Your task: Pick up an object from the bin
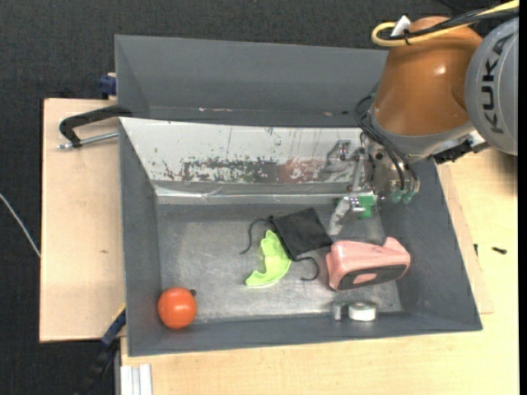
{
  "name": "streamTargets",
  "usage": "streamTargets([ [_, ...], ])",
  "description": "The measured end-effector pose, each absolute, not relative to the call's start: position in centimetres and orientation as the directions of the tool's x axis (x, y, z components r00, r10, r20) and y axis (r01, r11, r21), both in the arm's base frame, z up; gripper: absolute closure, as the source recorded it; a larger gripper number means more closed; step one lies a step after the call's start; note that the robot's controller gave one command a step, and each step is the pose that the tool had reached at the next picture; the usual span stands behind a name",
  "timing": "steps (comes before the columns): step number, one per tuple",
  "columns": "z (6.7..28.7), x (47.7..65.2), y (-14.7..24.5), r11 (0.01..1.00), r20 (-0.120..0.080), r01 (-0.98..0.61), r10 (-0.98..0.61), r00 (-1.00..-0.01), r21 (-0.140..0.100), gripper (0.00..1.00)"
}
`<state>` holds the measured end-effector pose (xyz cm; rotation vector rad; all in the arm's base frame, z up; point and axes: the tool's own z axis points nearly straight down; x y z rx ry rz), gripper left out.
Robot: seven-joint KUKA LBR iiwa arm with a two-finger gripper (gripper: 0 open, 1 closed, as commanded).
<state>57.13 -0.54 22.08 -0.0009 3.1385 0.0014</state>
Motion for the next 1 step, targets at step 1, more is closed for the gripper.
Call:
streamTargets([
  [1,22.08,57.13,-0.54,1.000,-0.003,-0.001,-0.001,-1.000,0.001,0.00],
])
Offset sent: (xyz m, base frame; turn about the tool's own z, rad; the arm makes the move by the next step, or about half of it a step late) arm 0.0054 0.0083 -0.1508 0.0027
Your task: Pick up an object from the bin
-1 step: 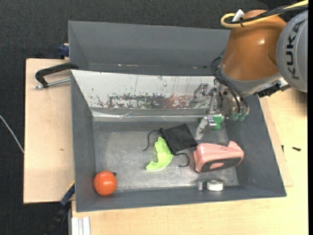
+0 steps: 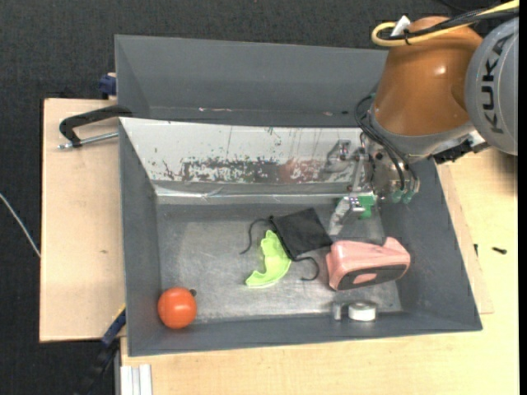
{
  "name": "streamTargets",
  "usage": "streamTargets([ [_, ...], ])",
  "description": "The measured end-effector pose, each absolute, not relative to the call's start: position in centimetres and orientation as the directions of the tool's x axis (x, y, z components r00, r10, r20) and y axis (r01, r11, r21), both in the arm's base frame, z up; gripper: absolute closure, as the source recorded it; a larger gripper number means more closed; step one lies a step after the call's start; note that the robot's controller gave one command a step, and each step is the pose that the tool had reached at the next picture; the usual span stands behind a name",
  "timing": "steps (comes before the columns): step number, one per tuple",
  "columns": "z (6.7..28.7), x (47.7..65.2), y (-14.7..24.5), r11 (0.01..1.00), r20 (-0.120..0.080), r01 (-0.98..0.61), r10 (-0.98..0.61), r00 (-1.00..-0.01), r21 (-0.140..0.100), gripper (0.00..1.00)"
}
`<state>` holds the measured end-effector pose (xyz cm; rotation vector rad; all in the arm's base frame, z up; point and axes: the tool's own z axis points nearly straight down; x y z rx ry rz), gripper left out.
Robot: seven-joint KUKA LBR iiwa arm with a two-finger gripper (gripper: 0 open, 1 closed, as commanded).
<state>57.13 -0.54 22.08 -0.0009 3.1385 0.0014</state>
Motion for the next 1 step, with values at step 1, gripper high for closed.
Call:
streamTargets([
  [1,17.52,57.52,-0.29,1.000,-0.010,0.000,0.000,-1.000,0.001,0.00],
])
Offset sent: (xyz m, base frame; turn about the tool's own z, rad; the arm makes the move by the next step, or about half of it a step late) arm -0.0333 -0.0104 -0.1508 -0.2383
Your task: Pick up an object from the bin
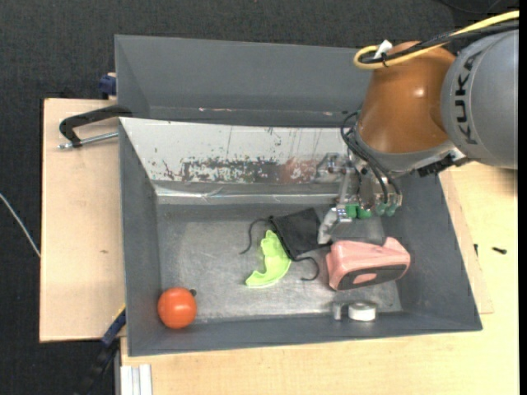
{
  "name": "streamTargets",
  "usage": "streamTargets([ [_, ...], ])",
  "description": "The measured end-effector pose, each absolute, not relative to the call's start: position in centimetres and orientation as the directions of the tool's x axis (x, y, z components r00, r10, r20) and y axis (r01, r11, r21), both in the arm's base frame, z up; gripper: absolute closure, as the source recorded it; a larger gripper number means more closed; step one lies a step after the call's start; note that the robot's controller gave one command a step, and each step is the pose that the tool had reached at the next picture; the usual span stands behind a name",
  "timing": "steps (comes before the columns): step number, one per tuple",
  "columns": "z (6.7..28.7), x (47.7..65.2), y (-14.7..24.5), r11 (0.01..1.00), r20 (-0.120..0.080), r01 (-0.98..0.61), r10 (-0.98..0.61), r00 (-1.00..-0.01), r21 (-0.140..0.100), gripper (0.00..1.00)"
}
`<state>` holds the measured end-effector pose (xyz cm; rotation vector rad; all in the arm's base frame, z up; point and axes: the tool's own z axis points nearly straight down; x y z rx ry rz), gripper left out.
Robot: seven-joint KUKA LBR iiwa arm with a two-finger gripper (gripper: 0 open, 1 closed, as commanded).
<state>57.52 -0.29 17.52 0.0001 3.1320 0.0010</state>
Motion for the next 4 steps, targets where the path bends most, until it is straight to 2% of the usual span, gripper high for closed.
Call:
streamTargets([
  [1,11.4,55.6,-0.8,0.991,-0.005,-0.130,-0.130,-0.991,0.001,0.00],
  [2,7.9,56.0,-1.5,0.974,0.000,-0.227,-0.227,-0.974,0.002,0.00],
  [3,7.6,54.2,-0.9,0.998,-0.007,-0.069,-0.069,-0.998,0.001,0.00],
  [4,7.8,54.3,1.3,0.983,-0.008,0.183,0.183,-0.983,0.002,1.00],
])
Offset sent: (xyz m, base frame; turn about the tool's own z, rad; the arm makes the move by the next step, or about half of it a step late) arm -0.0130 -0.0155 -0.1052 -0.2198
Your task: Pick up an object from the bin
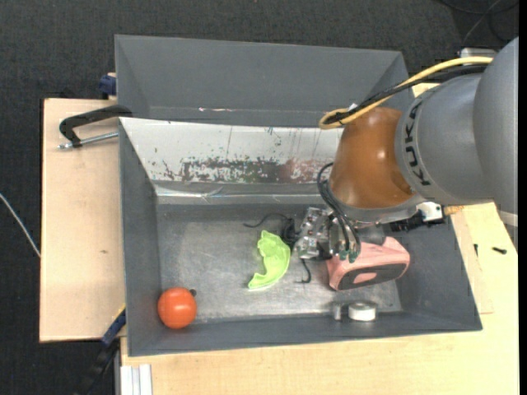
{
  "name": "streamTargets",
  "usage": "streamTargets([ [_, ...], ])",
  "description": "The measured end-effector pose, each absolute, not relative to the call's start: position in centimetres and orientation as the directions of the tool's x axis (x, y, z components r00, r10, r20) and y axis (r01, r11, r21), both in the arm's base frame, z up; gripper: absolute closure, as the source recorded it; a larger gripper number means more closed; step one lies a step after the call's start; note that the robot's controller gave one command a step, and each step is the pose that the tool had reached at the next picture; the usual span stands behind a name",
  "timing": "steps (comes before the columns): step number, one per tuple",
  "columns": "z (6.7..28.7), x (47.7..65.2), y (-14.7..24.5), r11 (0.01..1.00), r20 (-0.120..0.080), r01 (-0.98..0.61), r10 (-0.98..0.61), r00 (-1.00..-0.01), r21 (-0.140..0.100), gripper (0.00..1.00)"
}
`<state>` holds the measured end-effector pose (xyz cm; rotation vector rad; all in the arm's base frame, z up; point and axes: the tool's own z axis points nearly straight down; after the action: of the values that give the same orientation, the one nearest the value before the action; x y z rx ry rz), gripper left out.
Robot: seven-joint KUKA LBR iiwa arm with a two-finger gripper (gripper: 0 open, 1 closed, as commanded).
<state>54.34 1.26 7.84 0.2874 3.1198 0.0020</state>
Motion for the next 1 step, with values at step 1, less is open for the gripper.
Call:
streamTargets([
  [1,7.75,54.22,1.29,0.983,-0.004,0.182,0.182,-0.983,0.002,0.00],
])
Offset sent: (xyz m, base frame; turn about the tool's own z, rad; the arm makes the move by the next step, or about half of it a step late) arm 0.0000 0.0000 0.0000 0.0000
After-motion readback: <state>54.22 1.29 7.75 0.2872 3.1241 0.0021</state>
